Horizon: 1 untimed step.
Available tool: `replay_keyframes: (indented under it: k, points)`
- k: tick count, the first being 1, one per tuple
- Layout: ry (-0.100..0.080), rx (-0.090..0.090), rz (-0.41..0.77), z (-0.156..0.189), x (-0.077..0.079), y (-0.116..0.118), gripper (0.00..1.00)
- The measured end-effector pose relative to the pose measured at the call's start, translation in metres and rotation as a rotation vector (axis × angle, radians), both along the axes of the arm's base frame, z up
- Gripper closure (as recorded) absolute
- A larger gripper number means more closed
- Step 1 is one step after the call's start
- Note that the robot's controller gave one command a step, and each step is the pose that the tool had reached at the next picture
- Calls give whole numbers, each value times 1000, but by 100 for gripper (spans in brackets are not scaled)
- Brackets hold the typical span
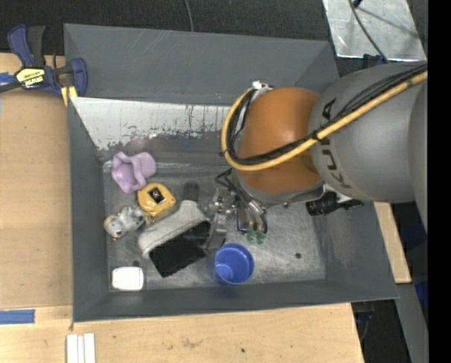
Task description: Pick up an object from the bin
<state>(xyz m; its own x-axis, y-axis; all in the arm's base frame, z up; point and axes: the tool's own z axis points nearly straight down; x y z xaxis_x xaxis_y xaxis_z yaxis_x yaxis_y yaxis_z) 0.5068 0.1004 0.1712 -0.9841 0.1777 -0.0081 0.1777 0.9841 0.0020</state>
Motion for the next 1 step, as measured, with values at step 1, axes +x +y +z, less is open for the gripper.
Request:
replay_keyframes:
  k: [1]
  points:
    - [9, -1, -28, -22, -5, -3, 100]
